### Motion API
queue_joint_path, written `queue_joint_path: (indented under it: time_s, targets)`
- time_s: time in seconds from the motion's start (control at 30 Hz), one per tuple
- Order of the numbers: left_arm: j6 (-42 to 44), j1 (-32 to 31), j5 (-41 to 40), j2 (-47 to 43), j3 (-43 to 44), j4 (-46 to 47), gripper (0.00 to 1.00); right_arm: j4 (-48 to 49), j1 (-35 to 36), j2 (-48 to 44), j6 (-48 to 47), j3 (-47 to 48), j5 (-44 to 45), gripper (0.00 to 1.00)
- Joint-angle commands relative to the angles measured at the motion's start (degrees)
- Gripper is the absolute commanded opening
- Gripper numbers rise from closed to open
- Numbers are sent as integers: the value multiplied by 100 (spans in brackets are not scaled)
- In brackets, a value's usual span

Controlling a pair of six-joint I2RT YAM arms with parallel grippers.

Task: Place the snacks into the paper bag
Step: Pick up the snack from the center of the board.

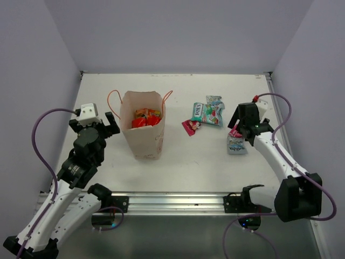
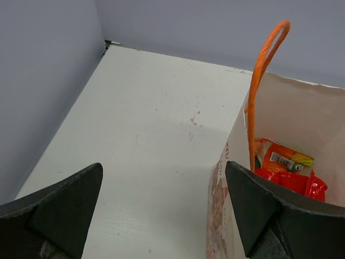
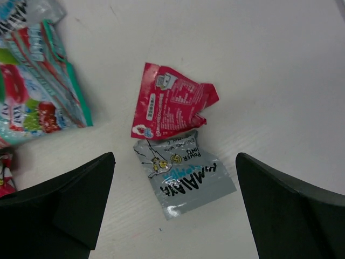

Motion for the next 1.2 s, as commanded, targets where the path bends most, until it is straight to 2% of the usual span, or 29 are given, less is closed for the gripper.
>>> queue_joint_path:
  time_s: [0.0,0.03,0.2,0.7,0.9,1.07,1.17]
  targets:
    - [-39,13,-180,-93,-44,382,100,343,-519,134,862,-406,-942,99]
    - [-39,13,-180,-154,-88,390,100,632,-625,152,924,-660,-1231,99]
    - [-66,13,-206,-313,-167,390,100,1082,-907,389,1013,-1031,-1489,99]
    - [-66,13,-118,-243,-141,382,100,1461,-925,1259,318,-953,-2042,98]
    - [-66,13,-101,-199,-141,390,100,1224,-898,1663,55,-777,-2087,85]
    - [-57,13,-83,-181,-141,399,100,916,-644,1830,-95,-662,-1719,73]
    - [-57,13,-65,-181,-141,391,100,863,-495,1831,-51,-645,-1805,65]
